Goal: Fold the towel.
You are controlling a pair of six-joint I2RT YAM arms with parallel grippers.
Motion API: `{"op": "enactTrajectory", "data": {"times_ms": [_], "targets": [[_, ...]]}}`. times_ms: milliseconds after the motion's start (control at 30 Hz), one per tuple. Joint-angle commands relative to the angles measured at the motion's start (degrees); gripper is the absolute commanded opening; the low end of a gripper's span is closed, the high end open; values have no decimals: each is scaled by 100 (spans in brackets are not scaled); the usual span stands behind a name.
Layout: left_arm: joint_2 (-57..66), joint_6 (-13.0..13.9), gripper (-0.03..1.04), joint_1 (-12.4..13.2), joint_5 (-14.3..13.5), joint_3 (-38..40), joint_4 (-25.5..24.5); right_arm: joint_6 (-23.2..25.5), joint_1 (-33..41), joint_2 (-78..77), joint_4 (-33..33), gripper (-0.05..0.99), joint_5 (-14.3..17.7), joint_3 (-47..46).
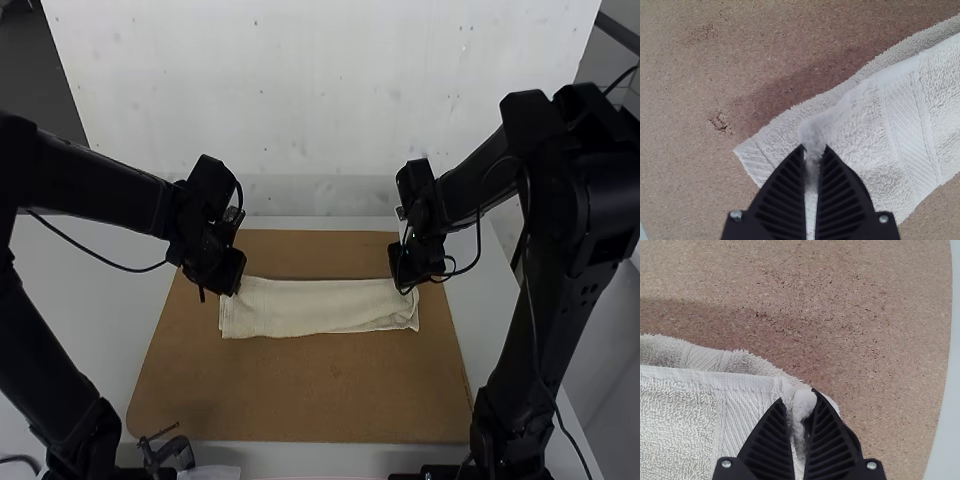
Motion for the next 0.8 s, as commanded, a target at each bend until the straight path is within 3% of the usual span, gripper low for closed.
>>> {"op": "enactTrajectory", "data": {"times_ms": [0,67,133,167,233,300,333,367,600,700,767], "targets": [[99,35,2,-63,-85,138,15,-133,-56,23,138,8,196,123],[99,35,2,-63,-102,138,15,-160,-74,5,190,15,196,123],[99,52,2,-46,-120,156,23,-142,-109,-21,261,33,188,123],[99,61,9,-28,-181,164,23,-116,-127,-48,287,42,188,123],[90,44,40,7,-217,199,15,-37,-153,-144,287,54,170,132],[73,9,80,51,-225,279,-12,69,-162,-258,296,72,161,132],[55,17,93,69,-261,314,-38,113,-179,-329,296,81,153,141],[37,26,97,95,-261,331,-38,192,-188,-381,296,85,144,150],[-551,79,97,578,-243,358,6,464,-364,-786,85,86,-138,159],[-850,96,97,833,-225,358,23,622,-505,-874,-293,86,-392,203],[-965,105,97,1027,-129,358,32,737,-619,-830,-759,86,-753,308]]}}
